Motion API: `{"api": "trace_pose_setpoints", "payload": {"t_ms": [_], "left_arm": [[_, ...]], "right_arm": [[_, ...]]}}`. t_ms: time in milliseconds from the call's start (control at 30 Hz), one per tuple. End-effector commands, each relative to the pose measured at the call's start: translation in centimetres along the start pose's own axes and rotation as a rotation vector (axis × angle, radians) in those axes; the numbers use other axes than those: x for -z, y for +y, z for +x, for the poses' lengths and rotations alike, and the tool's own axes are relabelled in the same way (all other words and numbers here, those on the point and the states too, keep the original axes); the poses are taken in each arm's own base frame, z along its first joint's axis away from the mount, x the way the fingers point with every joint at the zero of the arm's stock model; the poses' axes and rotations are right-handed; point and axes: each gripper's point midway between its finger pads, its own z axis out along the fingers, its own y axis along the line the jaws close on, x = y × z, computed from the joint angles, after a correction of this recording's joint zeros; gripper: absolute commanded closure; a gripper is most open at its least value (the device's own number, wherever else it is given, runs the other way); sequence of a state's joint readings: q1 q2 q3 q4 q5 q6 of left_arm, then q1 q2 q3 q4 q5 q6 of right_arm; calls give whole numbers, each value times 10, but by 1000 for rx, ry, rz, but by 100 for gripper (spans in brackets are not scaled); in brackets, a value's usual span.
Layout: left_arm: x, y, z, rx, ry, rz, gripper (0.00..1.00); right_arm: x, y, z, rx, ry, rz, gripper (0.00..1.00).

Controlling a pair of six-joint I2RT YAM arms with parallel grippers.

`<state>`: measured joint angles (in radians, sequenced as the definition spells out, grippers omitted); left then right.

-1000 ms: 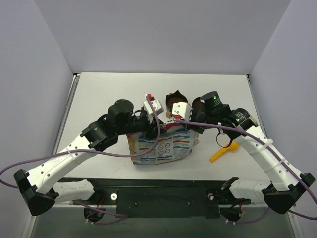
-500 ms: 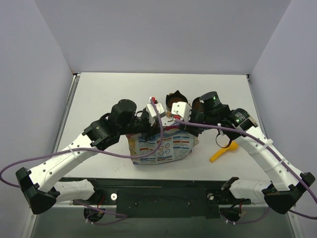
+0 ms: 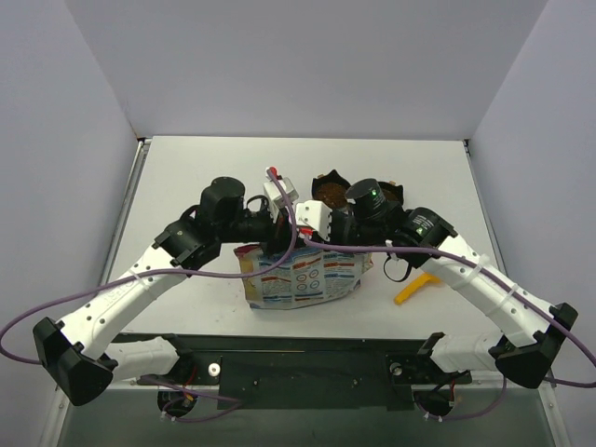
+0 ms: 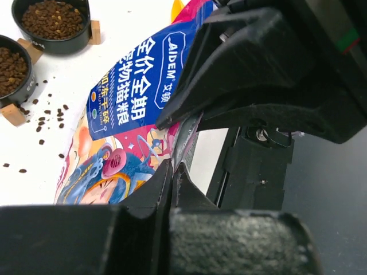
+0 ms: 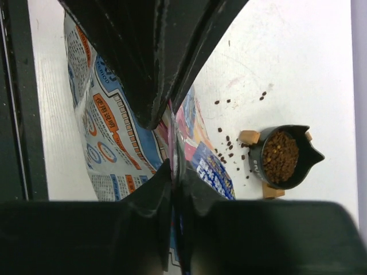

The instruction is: Serve the pet food

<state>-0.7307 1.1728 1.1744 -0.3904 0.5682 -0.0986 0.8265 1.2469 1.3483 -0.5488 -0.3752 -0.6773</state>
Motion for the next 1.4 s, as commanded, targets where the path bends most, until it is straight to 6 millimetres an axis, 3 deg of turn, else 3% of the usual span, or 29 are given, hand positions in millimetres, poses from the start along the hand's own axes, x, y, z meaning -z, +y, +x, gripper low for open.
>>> {"api": "trace_pose_setpoints", "payload": {"t_ms": [0, 33, 100, 233, 333, 400, 433, 500, 533, 667, 833, 1033, 1100, 1133, 1167, 1233, 1333, 1367], "left_arm": [[10, -8, -23, -22, -79, 1, 91], [11, -3, -18, -21, -70, -33, 84], [19, 8, -15, -39, -74, -116, 60], [25, 16, -2, -75, -25, -181, 50], [29, 20, 6, -98, -4, -202, 55], [31, 21, 5, -128, -11, -209, 72], [31, 21, 5, -136, -9, -207, 86], [32, 19, 0, -145, -11, -202, 100], [34, 14, -4, -148, -16, -180, 100], [30, -7, -9, -133, -39, -71, 100], [32, -30, -16, -59, -101, 40, 100], [30, -36, -16, -35, -116, 78, 100], [31, -35, -18, -31, -123, 73, 100], [31, -35, -18, -32, -126, 70, 100], [31, -32, -18, -32, -125, 58, 100], [32, -28, -15, -25, -118, 37, 100], [36, -17, -12, -12, -119, -33, 100], [36, -13, -8, -5, -109, -56, 87]], "right_arm": [[3, -22, -3, 11, 10, 107, 100], [7, -23, 1, 18, 14, 120, 100], [12, -25, 2, -17, -5, 125, 100], [24, -27, 1, -59, -37, 135, 100], [27, -25, 0, -70, -47, 133, 100], [26, -24, 0, -73, -49, 129, 100], [24, -23, -1, -78, -52, 117, 100], [22, -22, -5, -87, -55, 111, 100], [22, -24, -7, -87, -56, 117, 100], [6, -20, -23, -76, -86, 93, 74], [-11, -14, -48, -62, -147, 49, 69], [-24, -4, -60, -74, -190, -16, 69], [-27, -8, -57, -80, -173, -3, 72], [-28, -9, -53, -61, -151, 8, 97], [-26, -21, -42, -56, -96, 86, 100], [-15, -34, -26, -13, -29, 178, 100], [6, -45, -21, -37, -49, 248, 100], [9, -43, -22, -41, -59, 232, 100]]}}
